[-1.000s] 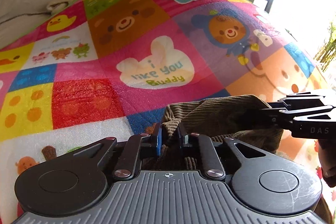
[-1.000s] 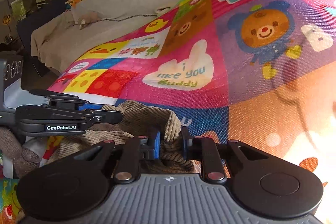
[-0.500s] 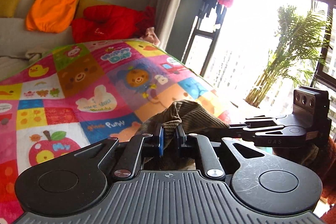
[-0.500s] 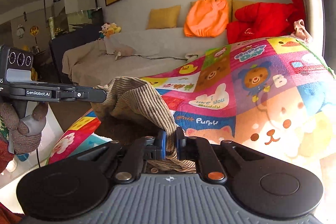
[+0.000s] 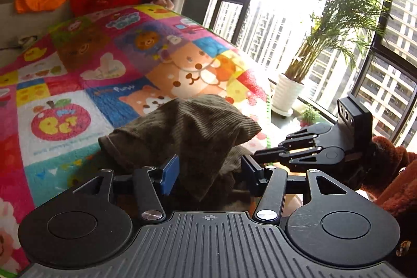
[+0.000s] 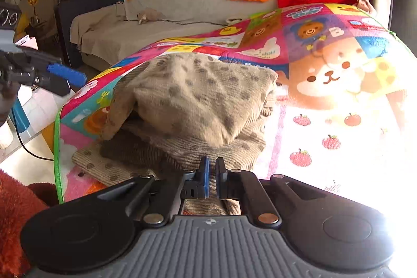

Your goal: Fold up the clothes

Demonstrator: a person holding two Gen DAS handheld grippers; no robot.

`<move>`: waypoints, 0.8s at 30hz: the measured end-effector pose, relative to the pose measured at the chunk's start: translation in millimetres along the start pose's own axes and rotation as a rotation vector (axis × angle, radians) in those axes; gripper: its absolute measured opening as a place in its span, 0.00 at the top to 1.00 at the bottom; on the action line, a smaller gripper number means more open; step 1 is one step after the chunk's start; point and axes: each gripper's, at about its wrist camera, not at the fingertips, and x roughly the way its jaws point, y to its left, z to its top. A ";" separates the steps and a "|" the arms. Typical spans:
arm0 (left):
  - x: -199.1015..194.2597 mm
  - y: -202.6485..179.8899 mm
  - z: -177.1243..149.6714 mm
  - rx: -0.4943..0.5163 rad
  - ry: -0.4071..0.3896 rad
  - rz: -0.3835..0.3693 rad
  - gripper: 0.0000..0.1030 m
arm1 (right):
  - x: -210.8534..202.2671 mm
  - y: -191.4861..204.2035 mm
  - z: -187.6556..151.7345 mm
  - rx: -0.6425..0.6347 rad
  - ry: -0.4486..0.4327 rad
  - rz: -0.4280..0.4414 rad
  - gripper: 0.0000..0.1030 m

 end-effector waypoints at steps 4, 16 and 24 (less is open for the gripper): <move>19.6 12.6 42.3 0.015 -0.110 0.019 0.10 | 12.6 3.0 -2.9 -0.006 0.018 0.017 0.96; 87.5 44.5 17.5 -0.147 0.024 0.018 0.09 | -22.4 -32.5 15.0 0.108 -0.102 -0.035 0.48; 61.1 73.9 5.0 -0.407 -0.011 -0.049 0.05 | 2.6 -99.6 64.2 0.549 -0.200 0.204 0.32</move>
